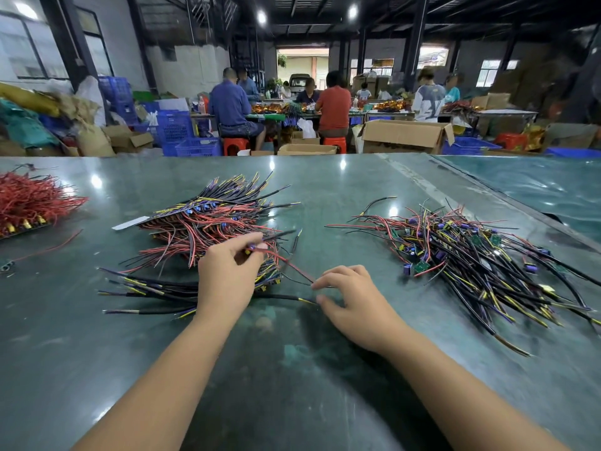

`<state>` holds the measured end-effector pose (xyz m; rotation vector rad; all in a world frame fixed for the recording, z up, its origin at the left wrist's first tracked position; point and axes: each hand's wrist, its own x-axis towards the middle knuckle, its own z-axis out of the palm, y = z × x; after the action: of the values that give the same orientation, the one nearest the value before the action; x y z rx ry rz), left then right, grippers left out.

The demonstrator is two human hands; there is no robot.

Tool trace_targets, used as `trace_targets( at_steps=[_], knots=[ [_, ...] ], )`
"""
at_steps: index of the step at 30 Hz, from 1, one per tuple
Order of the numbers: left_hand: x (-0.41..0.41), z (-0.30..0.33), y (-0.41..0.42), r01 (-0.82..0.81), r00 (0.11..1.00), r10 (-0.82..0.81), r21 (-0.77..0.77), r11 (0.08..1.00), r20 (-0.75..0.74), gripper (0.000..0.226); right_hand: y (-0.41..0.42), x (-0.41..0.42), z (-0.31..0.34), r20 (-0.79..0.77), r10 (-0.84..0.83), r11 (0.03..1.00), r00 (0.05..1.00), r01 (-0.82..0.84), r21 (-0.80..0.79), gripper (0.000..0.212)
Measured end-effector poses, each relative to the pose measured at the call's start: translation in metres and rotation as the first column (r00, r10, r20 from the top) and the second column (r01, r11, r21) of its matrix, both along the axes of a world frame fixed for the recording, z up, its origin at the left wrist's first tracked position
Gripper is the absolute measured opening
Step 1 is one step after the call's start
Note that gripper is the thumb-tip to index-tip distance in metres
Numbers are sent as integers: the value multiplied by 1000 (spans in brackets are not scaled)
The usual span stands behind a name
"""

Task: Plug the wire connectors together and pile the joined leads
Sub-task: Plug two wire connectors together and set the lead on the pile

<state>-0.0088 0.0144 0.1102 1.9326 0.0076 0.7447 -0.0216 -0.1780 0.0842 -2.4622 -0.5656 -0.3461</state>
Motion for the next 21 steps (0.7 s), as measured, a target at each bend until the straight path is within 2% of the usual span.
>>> trace_targets(
  at_steps=[1, 3, 5, 6, 9, 13, 17, 21],
  knots=[
    [0, 3, -3, 74, 997, -70, -181, 981, 26, 22, 0, 0, 1, -7, 4, 1000, 1000, -4, 30, 20],
    [-2, 7, -9, 210, 976, -204, -514, 832, 69, 22, 2, -1, 4, -21, -7, 993, 1000, 10, 114, 18],
    [-5, 10, -14, 285, 938, -340, -696, 659, 62, 15, 3, -1, 7, -67, -32, 968, 997, 48, 246, 14],
    [-7, 10, -17, 295, 916, -401, -737, 608, 36, 17, 4, -1, 9, -103, -34, 947, 994, 65, 316, 14],
    [-12, 5, -28, 301, 835, -545, -765, 569, -77, 32, 6, -3, 16, -204, 23, 872, 979, 80, 483, 17],
    [-17, -4, -41, 343, 737, -656, -745, 572, -164, 33, 9, -6, 19, -255, 89, 765, 963, 98, 636, 18],
    [-17, -9, -46, 448, 730, -676, -676, 585, -100, 22, 7, -4, 20, -352, 115, 574, 929, 227, 787, 10],
    [-18, -10, -45, 501, 753, -652, -570, 651, -82, 19, 5, -5, 21, -378, 229, 501, 897, 224, 836, 6]
  ],
)
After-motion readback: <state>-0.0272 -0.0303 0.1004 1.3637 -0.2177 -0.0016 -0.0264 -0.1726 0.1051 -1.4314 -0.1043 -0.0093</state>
